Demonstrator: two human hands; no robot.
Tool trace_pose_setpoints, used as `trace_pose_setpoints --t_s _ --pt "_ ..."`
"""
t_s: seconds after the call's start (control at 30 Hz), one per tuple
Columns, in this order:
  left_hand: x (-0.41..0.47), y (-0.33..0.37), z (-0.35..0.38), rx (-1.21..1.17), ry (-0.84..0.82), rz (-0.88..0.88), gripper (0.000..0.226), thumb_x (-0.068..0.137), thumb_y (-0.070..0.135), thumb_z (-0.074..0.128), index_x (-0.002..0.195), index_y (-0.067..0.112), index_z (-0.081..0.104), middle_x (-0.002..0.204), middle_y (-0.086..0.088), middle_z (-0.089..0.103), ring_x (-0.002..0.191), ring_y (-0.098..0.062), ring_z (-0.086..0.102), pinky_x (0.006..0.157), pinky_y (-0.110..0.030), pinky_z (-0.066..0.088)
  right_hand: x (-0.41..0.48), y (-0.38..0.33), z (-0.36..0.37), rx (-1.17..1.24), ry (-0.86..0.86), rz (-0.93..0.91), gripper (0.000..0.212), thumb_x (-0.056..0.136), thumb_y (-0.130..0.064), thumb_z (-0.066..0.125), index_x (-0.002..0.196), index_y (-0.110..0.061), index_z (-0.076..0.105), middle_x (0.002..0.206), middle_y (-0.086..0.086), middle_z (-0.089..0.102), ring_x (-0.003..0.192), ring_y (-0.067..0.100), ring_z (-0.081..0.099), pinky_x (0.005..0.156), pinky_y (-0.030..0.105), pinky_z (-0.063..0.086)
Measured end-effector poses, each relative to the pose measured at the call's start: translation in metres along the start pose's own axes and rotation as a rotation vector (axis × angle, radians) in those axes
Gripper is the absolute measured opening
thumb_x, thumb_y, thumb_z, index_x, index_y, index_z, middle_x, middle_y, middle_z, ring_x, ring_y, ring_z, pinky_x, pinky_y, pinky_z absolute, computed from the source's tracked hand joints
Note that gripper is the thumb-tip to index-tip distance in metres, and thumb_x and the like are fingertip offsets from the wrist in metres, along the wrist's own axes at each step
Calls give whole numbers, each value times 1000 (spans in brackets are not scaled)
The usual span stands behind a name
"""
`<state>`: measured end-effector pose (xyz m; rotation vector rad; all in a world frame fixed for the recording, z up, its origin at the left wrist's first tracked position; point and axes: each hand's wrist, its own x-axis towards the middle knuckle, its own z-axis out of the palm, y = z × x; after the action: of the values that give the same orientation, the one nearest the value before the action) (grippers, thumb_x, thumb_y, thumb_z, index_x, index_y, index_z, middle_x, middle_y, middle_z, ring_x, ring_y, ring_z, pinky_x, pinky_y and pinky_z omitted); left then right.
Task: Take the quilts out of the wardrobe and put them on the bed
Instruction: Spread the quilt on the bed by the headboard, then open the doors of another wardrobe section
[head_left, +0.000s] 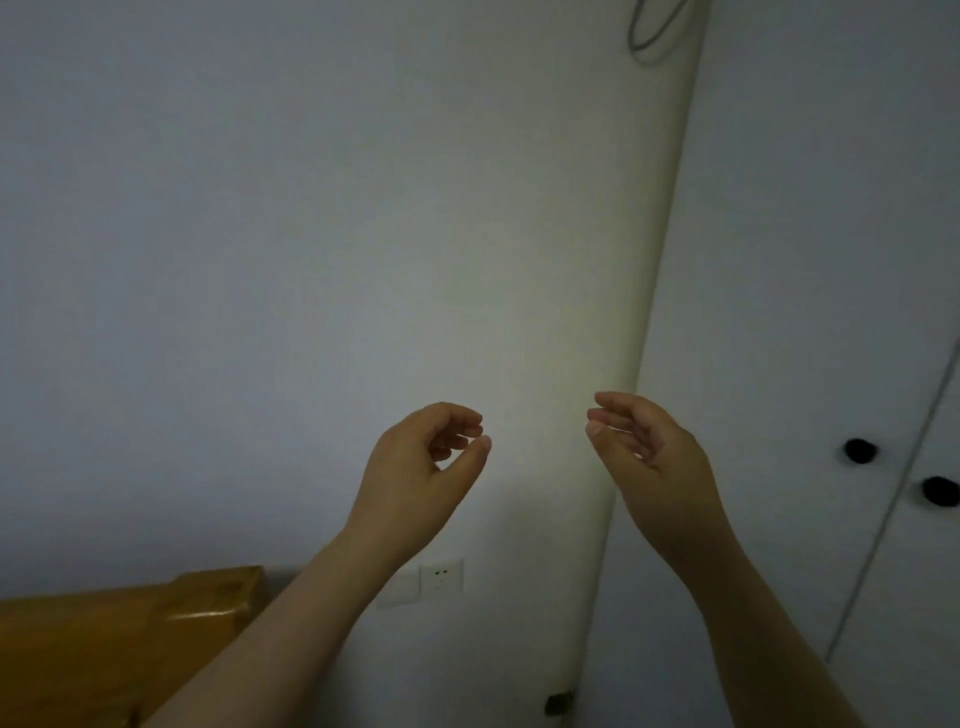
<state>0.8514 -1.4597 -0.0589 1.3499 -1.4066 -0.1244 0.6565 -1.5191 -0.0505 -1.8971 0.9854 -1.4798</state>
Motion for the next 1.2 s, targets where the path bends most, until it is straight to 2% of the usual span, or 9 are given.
trace_pose_setpoints --t_s 0.13,0.4,0.47,0.73,0.97,1.2 --pt "14 15 26 -109 -136 85 15 83 26 63 98 28 66 91 16 68 86 2 63 80 -18 52 -11 -10 -34 -120 158 12 31 91 -21 57 122 -17 58 109 -6 66 98 -2 61 75 0 46" --pt "36 57 93 -315 -307 215 15 82 23 66 96 28 66 90 14 69 85 -4 64 83 -30 55 -19 -26 -96 -279 424 33 26 90 -23 58 116 -24 61 107 -10 66 98 1 61 72 0 45" --pt "41 69 112 -349 -338 246 15 82 23 65 96 28 66 90 14 69 85 -3 64 83 -31 55 -16 -28 -114 -303 468 17 25 90 -25 58 115 -25 61 107 -12 66 97 2 63 73 2 46" --pt "59 103 191 -474 -398 318 15 82 21 66 96 28 66 90 13 70 87 0 64 84 -25 53 -19 -6 -179 -348 622 0 20 90 -18 58 110 -24 62 100 -13 66 87 -15 58 64 -2 42" --pt "71 123 240 -533 -480 358 16 84 19 64 99 24 65 94 11 68 89 -2 64 84 -21 52 -24 6 -215 -503 701 74 20 91 -23 58 110 -26 63 101 -16 66 92 -14 56 68 -2 41" --pt "89 120 286 -631 -601 395 18 84 20 64 101 23 65 94 11 67 90 -4 63 88 -28 53 -21 25 -214 -601 779 153 22 89 -22 60 110 -27 63 101 -16 67 92 -12 58 70 -1 42"
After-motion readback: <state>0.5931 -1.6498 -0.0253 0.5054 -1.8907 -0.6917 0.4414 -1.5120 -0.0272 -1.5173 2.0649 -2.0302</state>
